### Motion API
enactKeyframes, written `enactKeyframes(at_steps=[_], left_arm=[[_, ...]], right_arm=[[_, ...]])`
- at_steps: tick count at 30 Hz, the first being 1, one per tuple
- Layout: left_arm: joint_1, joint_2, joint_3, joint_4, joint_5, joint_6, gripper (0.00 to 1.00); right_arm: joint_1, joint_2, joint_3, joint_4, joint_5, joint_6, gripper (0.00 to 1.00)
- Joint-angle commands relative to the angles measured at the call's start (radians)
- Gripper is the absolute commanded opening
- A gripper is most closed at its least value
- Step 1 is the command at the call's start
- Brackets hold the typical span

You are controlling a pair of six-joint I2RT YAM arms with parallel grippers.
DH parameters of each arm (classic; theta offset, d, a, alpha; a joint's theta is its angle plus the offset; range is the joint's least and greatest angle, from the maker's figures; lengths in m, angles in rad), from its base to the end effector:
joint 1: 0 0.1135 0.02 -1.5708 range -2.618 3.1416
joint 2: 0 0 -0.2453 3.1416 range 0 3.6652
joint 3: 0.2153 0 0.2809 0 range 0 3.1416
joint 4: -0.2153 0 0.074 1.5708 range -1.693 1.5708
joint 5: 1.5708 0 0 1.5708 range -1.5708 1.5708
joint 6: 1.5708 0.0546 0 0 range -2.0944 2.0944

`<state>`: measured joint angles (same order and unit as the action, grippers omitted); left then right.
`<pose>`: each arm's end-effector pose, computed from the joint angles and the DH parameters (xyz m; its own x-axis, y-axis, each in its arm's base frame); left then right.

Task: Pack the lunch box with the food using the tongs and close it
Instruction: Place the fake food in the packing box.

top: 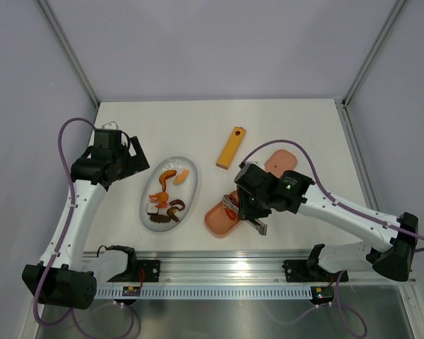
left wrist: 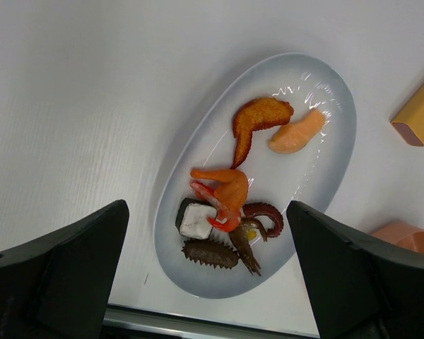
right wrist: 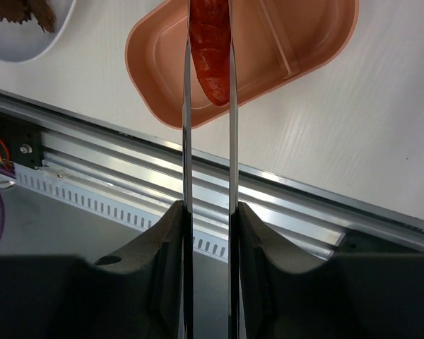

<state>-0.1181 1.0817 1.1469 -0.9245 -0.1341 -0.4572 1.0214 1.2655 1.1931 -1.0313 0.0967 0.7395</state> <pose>0.2574 -0.0232 0.3108 -0.6881 -0.3589 -0.6306 -0.3050 0.9317 -0.1974 0.1518 0.2378 0.2729 -0.9012 -0.1873 -0.3908 -0.2961 0.9246 0.2398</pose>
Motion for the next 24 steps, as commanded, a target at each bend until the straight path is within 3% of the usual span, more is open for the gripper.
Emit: enactKeyframes(at_steps=[1,11,24], left_arm=[[0.006,-0.029,-0.013,0.038,0.014,-0.005,0.99],[0.006,-0.049,-0.052,0.055,0.027,-0.003,0.99],[0.006,-0.049,-0.053,0.058,0.021,0.008,0.99]], right_arm=[[0.009,-0.060,0.053,-0.019,0.031,0.132,0.27],[0.008,-0.152,-0.085,0.101,0.020,0.396,0.27],[0.009,-0.107,-0.115,0.137,-0.018,0.416,0.30]])
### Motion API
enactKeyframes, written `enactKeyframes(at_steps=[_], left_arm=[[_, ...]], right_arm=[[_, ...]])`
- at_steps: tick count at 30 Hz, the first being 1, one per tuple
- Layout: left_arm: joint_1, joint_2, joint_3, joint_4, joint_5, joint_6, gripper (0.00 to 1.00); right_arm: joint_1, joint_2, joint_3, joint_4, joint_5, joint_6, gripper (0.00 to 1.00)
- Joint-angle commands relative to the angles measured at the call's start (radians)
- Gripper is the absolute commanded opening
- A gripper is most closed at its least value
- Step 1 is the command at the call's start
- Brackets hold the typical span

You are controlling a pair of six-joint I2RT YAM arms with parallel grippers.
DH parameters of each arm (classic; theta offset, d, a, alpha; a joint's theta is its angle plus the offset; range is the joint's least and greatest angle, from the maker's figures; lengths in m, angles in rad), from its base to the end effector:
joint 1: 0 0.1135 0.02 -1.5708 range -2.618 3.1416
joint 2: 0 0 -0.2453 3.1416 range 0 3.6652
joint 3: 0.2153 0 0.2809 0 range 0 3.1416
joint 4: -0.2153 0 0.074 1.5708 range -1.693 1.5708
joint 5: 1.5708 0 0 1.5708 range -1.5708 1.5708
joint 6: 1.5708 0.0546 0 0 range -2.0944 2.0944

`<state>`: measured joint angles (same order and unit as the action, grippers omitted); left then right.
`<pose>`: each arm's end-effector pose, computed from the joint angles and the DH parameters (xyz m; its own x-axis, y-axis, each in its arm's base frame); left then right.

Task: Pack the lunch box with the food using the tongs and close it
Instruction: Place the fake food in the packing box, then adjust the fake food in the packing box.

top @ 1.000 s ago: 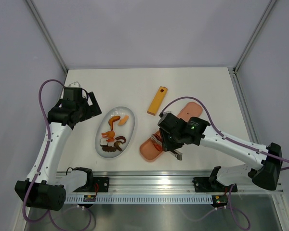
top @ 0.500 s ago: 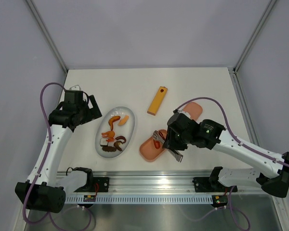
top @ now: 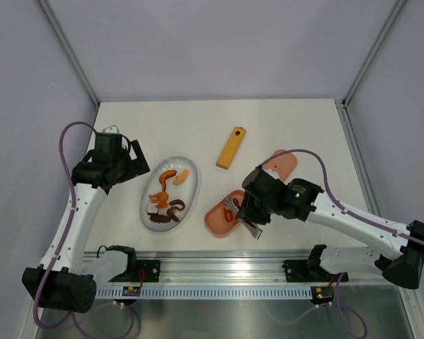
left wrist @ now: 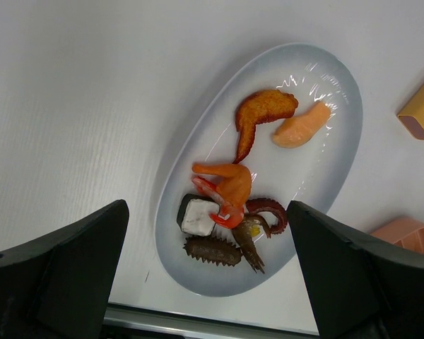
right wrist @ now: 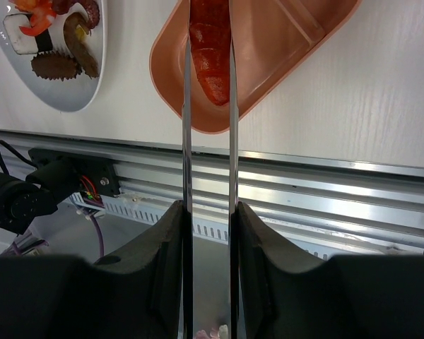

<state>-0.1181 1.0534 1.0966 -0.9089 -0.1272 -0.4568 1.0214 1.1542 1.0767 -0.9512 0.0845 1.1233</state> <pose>0.2523 -0.0230 0.3009 -0.6942 -0.3582 -0.6243 -0.3019 0.9323 -0.1992 0.1424 0.2238 0.2664 -0.9392 0.1864 -0.2884 0.0454 0.8998 0.4338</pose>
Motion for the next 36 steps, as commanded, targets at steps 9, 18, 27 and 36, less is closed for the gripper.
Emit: enactKeyframes(at_steps=[9,18,27,36], left_arm=[[0.005,-0.021,-0.014,0.045,0.018,0.006,0.99],[0.006,-0.026,-0.027,0.051,0.020,0.007,0.99],[0.005,-0.018,-0.034,0.053,0.021,0.007,0.99],[0.005,-0.013,-0.034,0.058,0.023,0.009,0.99]], right_arm=[[0.008,0.012,-0.021,0.071,-0.025,0.035,0.32],[0.009,0.012,-0.037,0.080,-0.038,0.035,0.37],[0.009,0.019,-0.043,0.098,-0.061,0.020,0.46],[0.009,0.032,-0.014,0.091,-0.063,-0.020,0.53]])
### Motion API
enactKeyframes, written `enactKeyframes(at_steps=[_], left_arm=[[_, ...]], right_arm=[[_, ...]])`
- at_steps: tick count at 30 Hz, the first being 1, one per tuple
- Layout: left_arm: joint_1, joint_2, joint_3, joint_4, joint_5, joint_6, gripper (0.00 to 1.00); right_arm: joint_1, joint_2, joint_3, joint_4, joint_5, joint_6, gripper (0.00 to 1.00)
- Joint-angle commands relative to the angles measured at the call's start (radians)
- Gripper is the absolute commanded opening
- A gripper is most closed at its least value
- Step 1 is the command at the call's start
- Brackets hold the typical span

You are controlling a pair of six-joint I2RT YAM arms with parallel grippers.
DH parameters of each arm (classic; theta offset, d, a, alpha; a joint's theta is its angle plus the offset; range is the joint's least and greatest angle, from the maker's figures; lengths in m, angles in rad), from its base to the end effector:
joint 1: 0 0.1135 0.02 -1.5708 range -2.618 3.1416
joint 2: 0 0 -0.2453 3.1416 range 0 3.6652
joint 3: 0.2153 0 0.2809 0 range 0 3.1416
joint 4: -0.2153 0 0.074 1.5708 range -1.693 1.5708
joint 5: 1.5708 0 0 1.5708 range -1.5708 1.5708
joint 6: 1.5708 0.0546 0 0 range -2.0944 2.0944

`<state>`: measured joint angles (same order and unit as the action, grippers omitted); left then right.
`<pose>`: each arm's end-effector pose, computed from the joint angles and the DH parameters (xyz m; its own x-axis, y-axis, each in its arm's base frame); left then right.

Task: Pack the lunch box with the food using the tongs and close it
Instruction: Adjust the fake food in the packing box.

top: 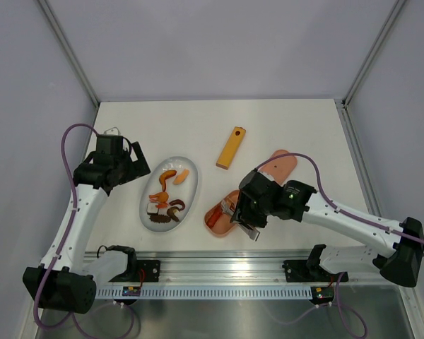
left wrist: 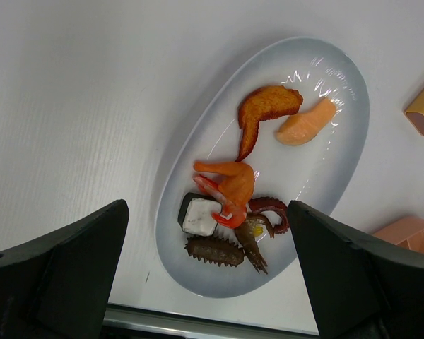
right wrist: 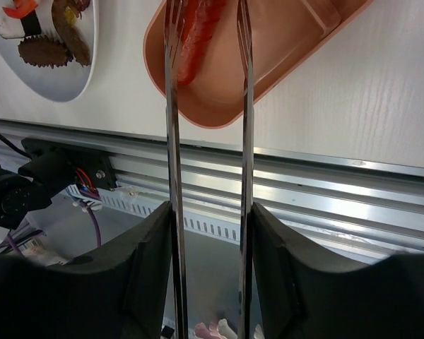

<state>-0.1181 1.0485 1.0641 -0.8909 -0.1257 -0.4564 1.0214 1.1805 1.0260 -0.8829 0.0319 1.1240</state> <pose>0.2522 -0.0230 0.2920 -0.7007 -0.3572 -0.6176 -0.3027 0.9327 -0.1960 0.1437 0.2314 0.2467 -0.9554 0.1659 -0.2445 0.0409 0.8938 0.4467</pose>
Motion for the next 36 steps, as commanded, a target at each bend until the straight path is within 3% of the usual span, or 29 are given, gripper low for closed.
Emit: enactKeyframes(at_steps=[1,9,14,20,27,36], left_arm=[[0.005,-0.008,0.000,0.040,0.021,0.007,0.99],[0.006,-0.008,0.016,0.033,0.020,0.007,0.99],[0.005,-0.004,0.028,0.029,0.018,0.008,0.99],[0.006,-0.001,0.051,0.007,0.009,0.013,0.99],[0.005,-0.019,0.045,-0.006,-0.011,0.018,0.99],[0.006,-0.015,0.039,-0.002,-0.008,0.019,0.99]], right_arm=[[0.011,0.004,0.040,0.021,-0.009,-0.023,0.52],[0.019,0.022,0.192,-0.077,0.089,-0.124,0.50],[0.017,0.129,0.301,-0.013,0.097,-0.256,0.50],[-0.032,0.356,0.466,0.082,0.014,-0.377,0.50],[-0.158,0.496,0.470,0.340,-0.211,-0.366,0.49],[-0.193,0.623,0.451,0.461,-0.300,-0.277,0.48]])
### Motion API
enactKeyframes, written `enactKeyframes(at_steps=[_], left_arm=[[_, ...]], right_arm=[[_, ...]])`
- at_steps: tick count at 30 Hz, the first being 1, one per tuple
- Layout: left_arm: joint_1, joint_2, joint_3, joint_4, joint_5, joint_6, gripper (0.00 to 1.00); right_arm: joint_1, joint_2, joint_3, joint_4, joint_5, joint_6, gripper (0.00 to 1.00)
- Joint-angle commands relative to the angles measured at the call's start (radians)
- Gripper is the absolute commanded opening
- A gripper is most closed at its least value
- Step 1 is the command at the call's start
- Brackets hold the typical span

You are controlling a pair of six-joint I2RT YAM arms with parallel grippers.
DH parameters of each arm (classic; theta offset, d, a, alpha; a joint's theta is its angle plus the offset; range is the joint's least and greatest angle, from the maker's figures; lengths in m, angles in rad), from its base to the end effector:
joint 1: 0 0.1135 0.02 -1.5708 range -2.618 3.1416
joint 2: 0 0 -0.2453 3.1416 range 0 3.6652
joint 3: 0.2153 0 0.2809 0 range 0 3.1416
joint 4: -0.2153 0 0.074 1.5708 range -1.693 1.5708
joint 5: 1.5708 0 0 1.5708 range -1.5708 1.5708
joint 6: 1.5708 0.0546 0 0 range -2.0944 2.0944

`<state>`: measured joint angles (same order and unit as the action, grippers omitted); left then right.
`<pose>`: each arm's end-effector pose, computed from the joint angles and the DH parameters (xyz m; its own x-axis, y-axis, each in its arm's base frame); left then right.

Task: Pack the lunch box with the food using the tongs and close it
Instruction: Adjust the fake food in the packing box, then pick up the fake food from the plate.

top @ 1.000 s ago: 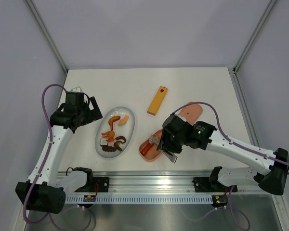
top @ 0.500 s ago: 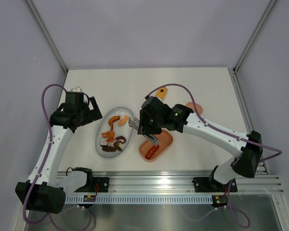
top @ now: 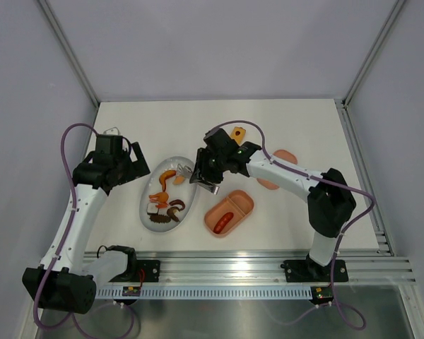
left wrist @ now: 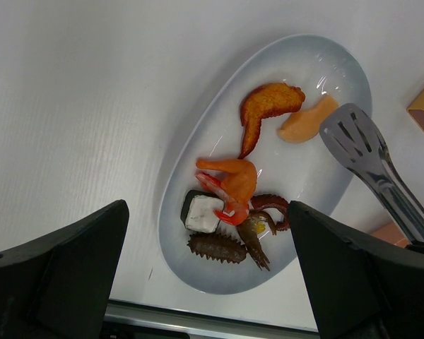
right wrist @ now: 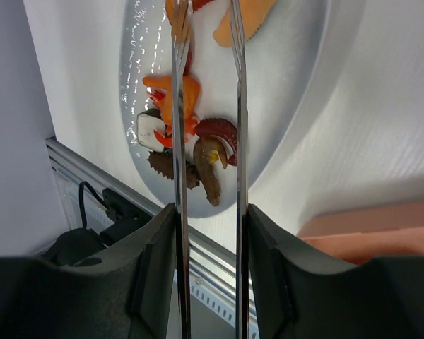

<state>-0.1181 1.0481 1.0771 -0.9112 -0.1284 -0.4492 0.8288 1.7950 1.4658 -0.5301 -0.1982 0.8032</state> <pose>0.2506 -0.0227 0.2950 -0.7064 -0.3499 -0.6154 -0.3005 0.9353 -0.1869 0.2873 0.3293 0.2241 -0.9380 0.0209 -0.3461 -0.1939 0.7960 0.5734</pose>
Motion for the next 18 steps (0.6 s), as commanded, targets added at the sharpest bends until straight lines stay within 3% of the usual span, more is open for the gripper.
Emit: enactKeyframes(at_steps=[1,18], left_arm=[[0.006,-0.013,0.024,0.017,-0.004,0.012,0.99],[0.006,-0.005,0.015,0.026,-0.001,0.012,0.99]], right_arm=[[-0.002,0.013,0.004,0.117,-0.075,0.056,0.48],[-0.002,-0.059,-0.163,0.157,0.052,0.154,0.48]])
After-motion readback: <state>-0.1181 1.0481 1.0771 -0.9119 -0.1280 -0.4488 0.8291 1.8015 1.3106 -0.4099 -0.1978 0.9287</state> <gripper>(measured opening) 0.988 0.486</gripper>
